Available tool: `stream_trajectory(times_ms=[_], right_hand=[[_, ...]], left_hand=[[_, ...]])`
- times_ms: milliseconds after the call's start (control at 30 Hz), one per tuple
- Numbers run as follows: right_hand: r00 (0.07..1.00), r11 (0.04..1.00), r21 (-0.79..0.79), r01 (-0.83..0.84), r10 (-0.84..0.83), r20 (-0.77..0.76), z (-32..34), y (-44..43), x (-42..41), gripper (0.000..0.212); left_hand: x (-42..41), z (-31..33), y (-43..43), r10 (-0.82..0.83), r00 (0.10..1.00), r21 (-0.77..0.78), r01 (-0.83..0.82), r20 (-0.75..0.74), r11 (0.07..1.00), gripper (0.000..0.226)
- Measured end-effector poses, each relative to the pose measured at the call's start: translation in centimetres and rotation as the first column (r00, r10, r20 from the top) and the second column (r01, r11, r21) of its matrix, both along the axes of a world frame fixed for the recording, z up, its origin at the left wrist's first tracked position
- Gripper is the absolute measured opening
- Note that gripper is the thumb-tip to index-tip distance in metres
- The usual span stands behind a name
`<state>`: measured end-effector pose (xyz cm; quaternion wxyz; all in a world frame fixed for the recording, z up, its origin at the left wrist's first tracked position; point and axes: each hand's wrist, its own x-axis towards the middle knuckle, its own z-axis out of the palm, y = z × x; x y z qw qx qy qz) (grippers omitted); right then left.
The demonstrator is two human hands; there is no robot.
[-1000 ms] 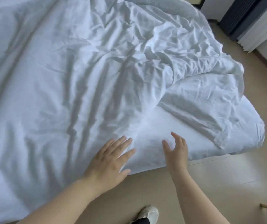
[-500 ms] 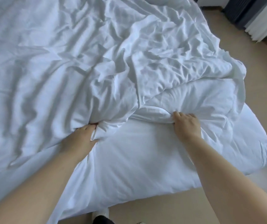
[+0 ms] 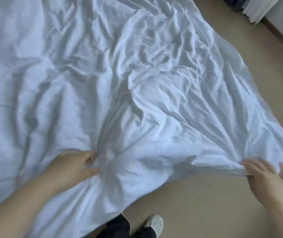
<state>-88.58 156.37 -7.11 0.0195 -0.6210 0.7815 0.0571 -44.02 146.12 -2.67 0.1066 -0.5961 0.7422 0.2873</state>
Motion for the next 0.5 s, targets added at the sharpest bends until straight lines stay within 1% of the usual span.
stream_trajectory(times_ms=[33,67,100,133,167,200,233,267,300,333,367,400,467,500], right_hand=[[0.999,0.998,0.057,0.019,-0.016,-0.049,-0.5,-0.7,0.6,0.041],[0.996,0.991,0.106,0.087,-0.083,-0.041,-1.0,-1.6,1.4,0.045],[0.987,0.983,0.112,0.145,-0.151,0.049,-1.4,-2.5,2.3,0.048],[0.980,0.983,0.099,0.153,-0.164,0.112,-1.8,-3.3,3.3,0.055],[0.984,0.996,0.041,0.084,-0.089,0.153,-2.1,-3.6,4.6,0.061],[0.991,0.997,-0.024,-0.076,0.078,0.113,-2.6,-3.4,6.2,0.065],[0.962,0.963,-0.064,-0.261,0.265,0.065,-3.7,-2.9,7.5,0.068],[0.919,0.918,-0.077,-0.390,0.393,0.025,-4.6,-2.3,8.6,0.076],[0.895,0.895,-0.050,-0.444,0.445,0.016,-5.3,-1.9,9.4,0.089],[0.901,0.901,-0.031,-0.432,0.433,0.027,-5.6,-2.1,9.9,0.101],[0.916,0.916,-0.046,-0.399,0.401,0.026,-6.1,-2.6,9.9,0.108],[0.927,0.927,-0.053,-0.371,0.373,0.028,-6.4,-3.3,9.5,0.112],[0.919,0.916,-0.071,-0.394,0.394,-0.017,-6.5,-5.0,8.2,0.114],[0.910,0.907,-0.076,-0.415,0.415,-0.014,-6.2,-5.6,7.7,0.110]], left_hand=[[-1.4,-1.0,0.2,-0.098,0.983,-0.162,0.124,0.157,0.979,0.055],[-2.7,-2.0,0.6,-0.118,0.980,-0.295,0.161,0.159,0.942,0.063],[-4.1,-2.8,1.3,-0.137,0.990,-0.456,0.139,0.036,0.879,0.057],[-5.8,-3.4,2.3,-0.203,0.975,-0.537,0.126,-0.087,0.834,0.050],[-7.6,-3.6,3.5,-0.265,0.951,-0.530,0.145,-0.159,0.835,0.050],[-9.1,-4.2,4.7,-0.342,0.922,-0.515,0.208,-0.180,0.832,0.052],[-10.3,-4.7,5.8,-0.411,0.898,-0.530,0.275,-0.158,0.802,0.057],[-10.8,-5.7,6.5,-0.465,0.879,-0.522,0.350,-0.103,0.778,0.066],[-11.0,-6.3,6.8,-0.481,0.877,-0.469,0.418,-0.016,0.778,0.079],[-10.9,-7.2,6.5,-0.455,0.888,-0.419,0.438,0.064,0.796,0.094],[-10.5,-7.9,5.7,-0.389,0.917,-0.382,0.392,0.089,0.837,0.106],[-10.1,-8.5,4.8,-0.316,0.944,-0.414,0.327,0.096,0.850,0.110],[-9.5,-9.3,2.8,-0.215,0.974,-0.486,0.225,0.077,0.844,0.103],[-9.6,-9.4,2.4,-0.202,0.976,-0.456,0.215,0.077,0.864,0.103]])
